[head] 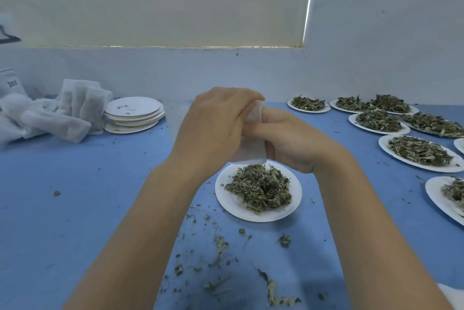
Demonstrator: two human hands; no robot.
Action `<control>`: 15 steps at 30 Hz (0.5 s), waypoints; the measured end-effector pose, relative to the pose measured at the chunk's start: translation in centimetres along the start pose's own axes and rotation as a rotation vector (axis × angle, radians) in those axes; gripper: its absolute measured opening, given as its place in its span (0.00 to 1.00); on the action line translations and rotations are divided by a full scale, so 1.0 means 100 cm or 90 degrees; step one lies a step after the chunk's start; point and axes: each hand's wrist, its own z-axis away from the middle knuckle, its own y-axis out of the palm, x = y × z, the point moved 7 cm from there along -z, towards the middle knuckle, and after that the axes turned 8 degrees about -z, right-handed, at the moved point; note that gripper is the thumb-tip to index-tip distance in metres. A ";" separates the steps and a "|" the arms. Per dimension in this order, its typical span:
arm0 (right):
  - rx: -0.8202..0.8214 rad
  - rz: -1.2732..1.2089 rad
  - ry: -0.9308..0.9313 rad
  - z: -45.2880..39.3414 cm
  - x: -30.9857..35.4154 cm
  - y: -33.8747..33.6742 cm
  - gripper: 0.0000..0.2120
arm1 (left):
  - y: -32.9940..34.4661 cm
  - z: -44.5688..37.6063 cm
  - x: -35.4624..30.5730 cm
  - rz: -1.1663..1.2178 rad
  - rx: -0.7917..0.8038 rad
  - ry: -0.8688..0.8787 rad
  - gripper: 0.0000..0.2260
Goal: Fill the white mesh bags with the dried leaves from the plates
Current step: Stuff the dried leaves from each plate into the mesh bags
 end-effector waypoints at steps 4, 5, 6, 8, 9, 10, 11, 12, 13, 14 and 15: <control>0.039 -0.188 0.016 0.001 0.001 0.007 0.13 | 0.006 0.007 -0.003 0.004 0.109 0.035 0.22; 0.061 -0.232 0.026 0.003 0.000 0.011 0.14 | 0.008 0.010 -0.003 -0.003 0.144 0.054 0.23; 0.080 -0.268 0.037 0.005 0.001 0.014 0.14 | 0.011 0.015 -0.003 -0.030 0.178 0.078 0.25; 0.107 -0.278 0.064 0.006 0.000 0.020 0.18 | 0.019 0.024 -0.001 -0.130 0.207 0.120 0.28; 0.121 -0.258 0.086 0.004 -0.002 0.022 0.23 | 0.022 0.028 -0.001 -0.176 0.192 0.126 0.29; 0.132 -0.233 0.106 0.003 -0.004 0.026 0.30 | 0.024 0.032 0.001 -0.206 0.161 0.114 0.28; 0.137 -0.210 0.124 0.001 -0.006 0.029 0.35 | 0.023 0.035 0.002 -0.220 0.118 0.093 0.26; 0.131 -0.187 0.138 0.000 -0.009 0.033 0.38 | 0.021 0.037 0.004 -0.231 0.069 0.080 0.23; 0.116 -0.163 0.148 -0.002 -0.012 0.034 0.40 | 0.020 0.040 0.006 -0.248 0.029 0.080 0.20; 0.088 -0.142 0.152 -0.003 -0.015 0.032 0.40 | 0.019 0.041 0.009 -0.267 0.009 0.090 0.18; 0.048 -0.114 0.152 -0.004 -0.017 0.027 0.39 | 0.020 0.043 0.013 -0.281 0.007 0.098 0.17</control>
